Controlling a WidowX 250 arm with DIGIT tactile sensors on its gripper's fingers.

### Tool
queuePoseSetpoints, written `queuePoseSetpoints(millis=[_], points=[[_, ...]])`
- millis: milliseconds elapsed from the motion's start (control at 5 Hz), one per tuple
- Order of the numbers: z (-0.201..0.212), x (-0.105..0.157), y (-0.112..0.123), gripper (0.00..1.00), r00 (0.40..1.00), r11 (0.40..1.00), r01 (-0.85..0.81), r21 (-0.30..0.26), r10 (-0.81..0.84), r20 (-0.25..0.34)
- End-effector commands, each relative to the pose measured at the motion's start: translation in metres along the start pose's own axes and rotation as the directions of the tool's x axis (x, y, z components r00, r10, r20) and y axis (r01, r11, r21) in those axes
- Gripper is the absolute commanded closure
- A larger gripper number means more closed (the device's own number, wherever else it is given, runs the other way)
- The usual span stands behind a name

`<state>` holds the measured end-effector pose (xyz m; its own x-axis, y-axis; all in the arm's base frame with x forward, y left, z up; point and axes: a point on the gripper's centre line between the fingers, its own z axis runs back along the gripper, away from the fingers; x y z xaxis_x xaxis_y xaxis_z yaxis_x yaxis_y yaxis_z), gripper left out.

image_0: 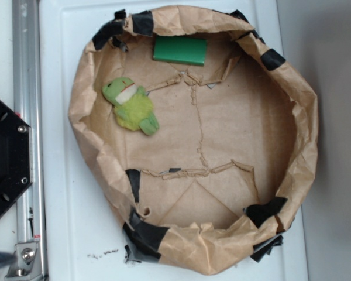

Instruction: Grab the green animal.

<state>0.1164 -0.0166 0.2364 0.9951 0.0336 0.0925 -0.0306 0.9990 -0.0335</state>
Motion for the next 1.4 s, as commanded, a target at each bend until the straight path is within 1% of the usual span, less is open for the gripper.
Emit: queuePoseSetpoints(millis=[0,200,400,600,800,1000,1200], points=[[0.0,0.0,0.0,0.0,1.0,1.0,0.0,0.0,0.0,0.0],[-0.024,0.048,0.01,0.0,0.995,0.995,0.097,-0.013,-0.097,0.01],[-0.048,0.097,0.023,0.0,0.989,0.988,0.147,-0.055,-0.147,0.001],[-0.08,0.12,0.034,0.0,0.97,0.971,0.239,-0.028,-0.24,-0.042],[-0.13,0.102,0.04,0.0,0.88,0.881,0.461,-0.105,-0.469,-0.076],[-0.168,0.078,0.045,0.0,0.743,0.739,0.664,-0.113,-0.669,-0.013],[-0.181,0.09,0.064,0.0,0.801,0.798,0.598,-0.082,-0.597,0.032]])
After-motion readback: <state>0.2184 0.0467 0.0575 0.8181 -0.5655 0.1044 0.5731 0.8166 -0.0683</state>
